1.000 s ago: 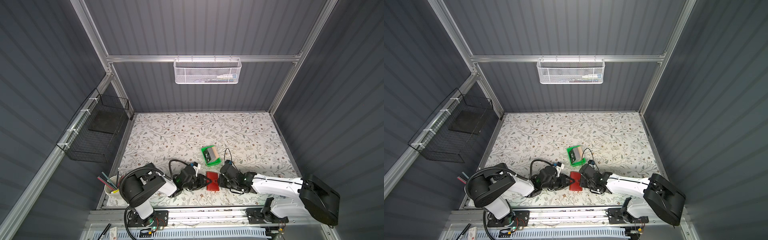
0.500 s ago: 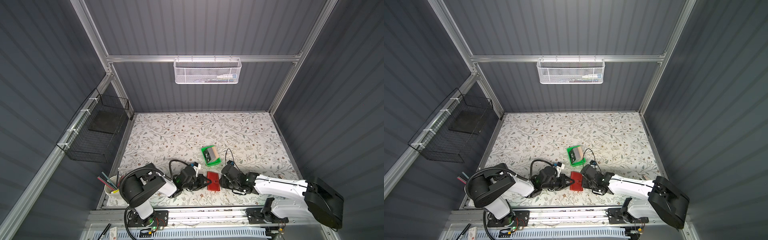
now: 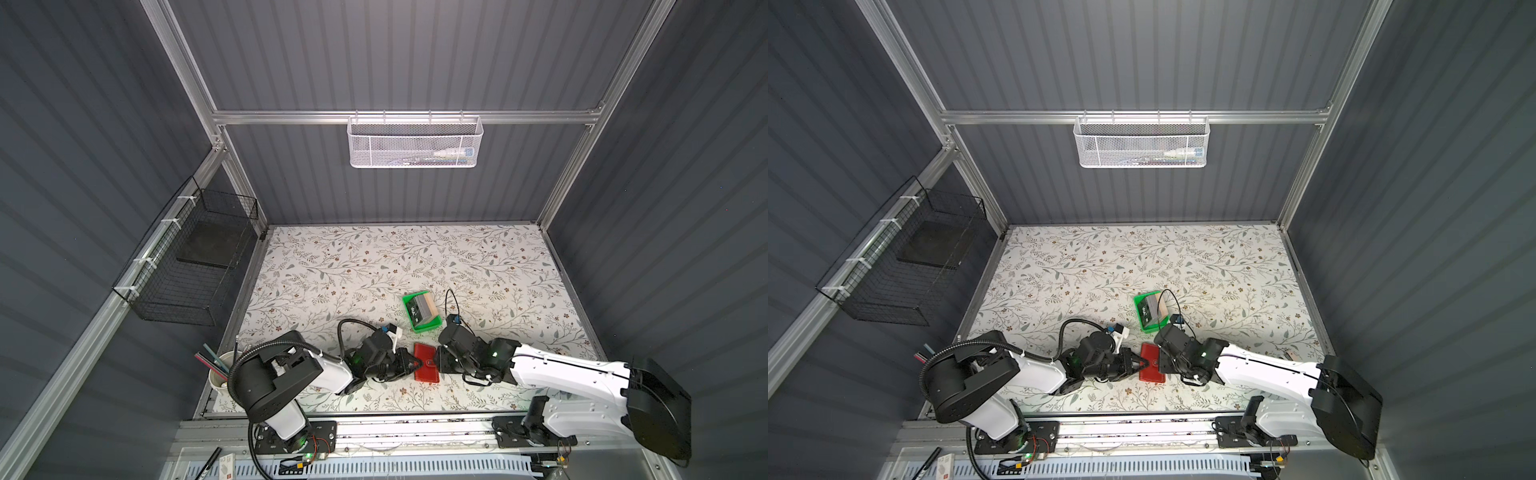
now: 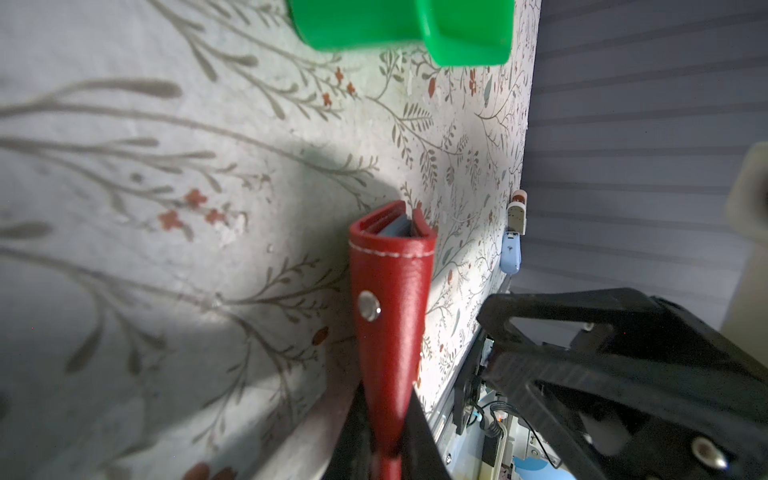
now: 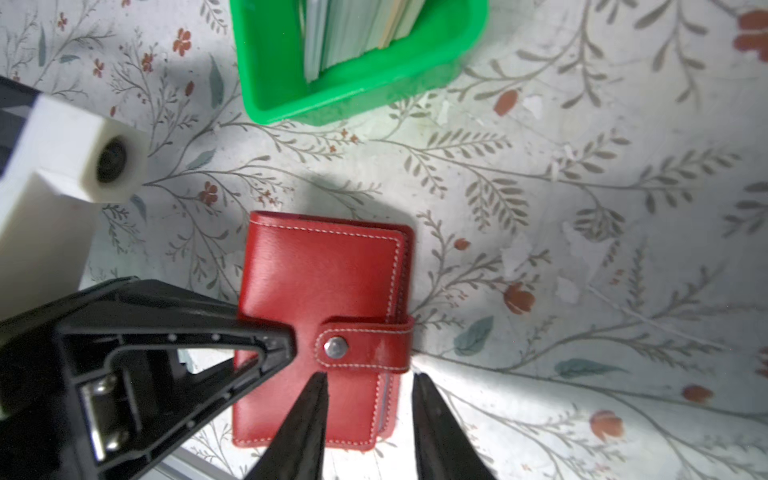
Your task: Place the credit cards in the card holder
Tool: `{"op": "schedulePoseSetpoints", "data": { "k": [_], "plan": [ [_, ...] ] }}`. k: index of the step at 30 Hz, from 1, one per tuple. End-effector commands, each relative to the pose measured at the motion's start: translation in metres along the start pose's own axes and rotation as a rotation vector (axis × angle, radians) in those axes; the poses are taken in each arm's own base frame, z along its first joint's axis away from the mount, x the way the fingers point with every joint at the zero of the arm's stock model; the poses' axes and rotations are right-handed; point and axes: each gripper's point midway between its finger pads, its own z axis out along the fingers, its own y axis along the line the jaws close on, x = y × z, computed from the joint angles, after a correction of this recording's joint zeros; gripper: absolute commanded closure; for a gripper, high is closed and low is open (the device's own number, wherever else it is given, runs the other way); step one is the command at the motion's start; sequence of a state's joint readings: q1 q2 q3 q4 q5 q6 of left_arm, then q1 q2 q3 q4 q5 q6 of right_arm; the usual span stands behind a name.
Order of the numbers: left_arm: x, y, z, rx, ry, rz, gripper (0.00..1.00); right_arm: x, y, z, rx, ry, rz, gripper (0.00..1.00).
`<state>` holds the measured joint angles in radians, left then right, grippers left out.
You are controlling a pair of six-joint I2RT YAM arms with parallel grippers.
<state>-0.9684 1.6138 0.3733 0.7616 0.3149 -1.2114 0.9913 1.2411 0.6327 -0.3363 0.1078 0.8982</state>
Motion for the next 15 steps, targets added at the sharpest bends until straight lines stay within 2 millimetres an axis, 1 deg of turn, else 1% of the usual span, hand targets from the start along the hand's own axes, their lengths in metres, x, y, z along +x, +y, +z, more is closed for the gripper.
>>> {"op": "schedulePoseSetpoints", "data": {
  "k": [1,6,15],
  "plan": [
    [-0.002,-0.006,-0.001,-0.005,-0.009,0.030,0.87,0.000,0.006,0.002,0.019,0.029,-0.064,0.63],
    [-0.002,-0.007,-0.002,-0.008,-0.012,0.037,0.87,0.003,0.013,0.011,0.029,0.065,-0.092,0.62],
    [-0.002,-0.010,-0.002,-0.003,-0.011,0.040,0.87,0.011,0.018,0.020,0.025,0.104,-0.115,0.60]
  ]
}}
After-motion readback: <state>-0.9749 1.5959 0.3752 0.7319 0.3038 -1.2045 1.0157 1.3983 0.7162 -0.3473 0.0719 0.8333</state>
